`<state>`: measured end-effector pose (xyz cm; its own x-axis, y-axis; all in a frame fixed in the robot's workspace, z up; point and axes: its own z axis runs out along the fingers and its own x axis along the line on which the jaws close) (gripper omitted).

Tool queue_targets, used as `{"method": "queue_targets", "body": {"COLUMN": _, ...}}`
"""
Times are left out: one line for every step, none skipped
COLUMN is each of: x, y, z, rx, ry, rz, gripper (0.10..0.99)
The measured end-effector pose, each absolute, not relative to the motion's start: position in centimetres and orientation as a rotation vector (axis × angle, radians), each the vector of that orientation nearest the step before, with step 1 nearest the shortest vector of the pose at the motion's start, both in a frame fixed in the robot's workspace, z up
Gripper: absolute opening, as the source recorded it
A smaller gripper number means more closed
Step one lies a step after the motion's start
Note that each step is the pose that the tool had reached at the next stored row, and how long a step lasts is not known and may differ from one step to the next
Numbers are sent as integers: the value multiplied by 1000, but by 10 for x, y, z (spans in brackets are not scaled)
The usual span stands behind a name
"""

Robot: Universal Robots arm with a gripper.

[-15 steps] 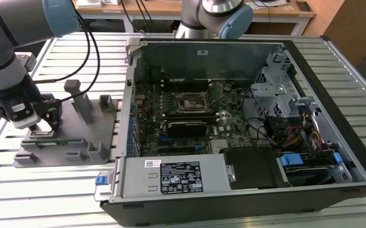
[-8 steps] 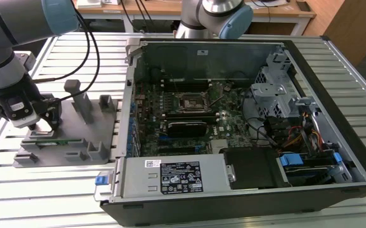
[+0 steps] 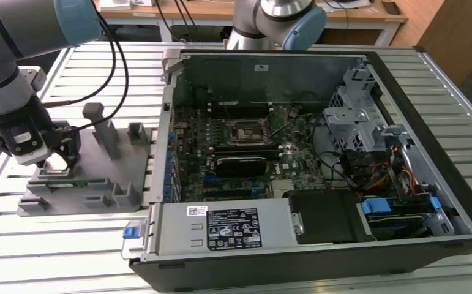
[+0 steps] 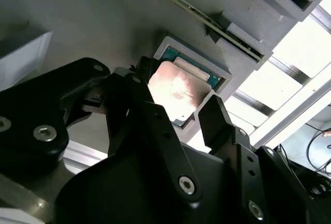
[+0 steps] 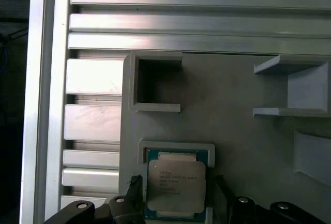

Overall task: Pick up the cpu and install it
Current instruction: 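Pick up the cpu and move it towards the insertion slot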

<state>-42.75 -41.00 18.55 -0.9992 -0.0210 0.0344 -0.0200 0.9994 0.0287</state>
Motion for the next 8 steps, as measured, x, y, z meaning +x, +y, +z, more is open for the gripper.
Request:
{"method": "queue_targets", "body": {"x": -427, "y": -410, "z": 186, "rx": 32, "ry": -3107, "rz": -44, "gripper": 647}}
{"method": "queue_targets", "body": {"x": -428, "y": -410, "z": 187, "rx": 32, "ry": -3107, "rz": -44, "gripper": 647}}
{"method": "queue_targets", "body": {"x": -428, "y": -410, "z": 187, "rx": 32, "ry": -3108, "rz": -44, "gripper": 647}}
{"method": "queue_targets", "body": {"x": -429, "y": -410, "z": 187, "rx": 32, "ry": -3109, "rz": -44, "gripper": 647}}
{"method": "queue_targets", "body": {"x": -430, "y": -410, "z": 187, "rx": 32, "ry": -3112, "rz": -43, "gripper": 647}}
{"method": "queue_targets", "body": {"x": -431, "y": -410, "z": 187, "rx": 32, "ry": -3115, "rz": -43, "gripper": 647}}
{"method": "queue_targets", "body": {"x": -432, "y": -410, "z": 187, "rx": 32, "ry": -3117, "rz": -43, "gripper": 647}}
{"method": "queue_targets", "body": {"x": -432, "y": -410, "z": 187, "rx": 32, "ry": -3118, "rz": -43, "gripper": 647}}
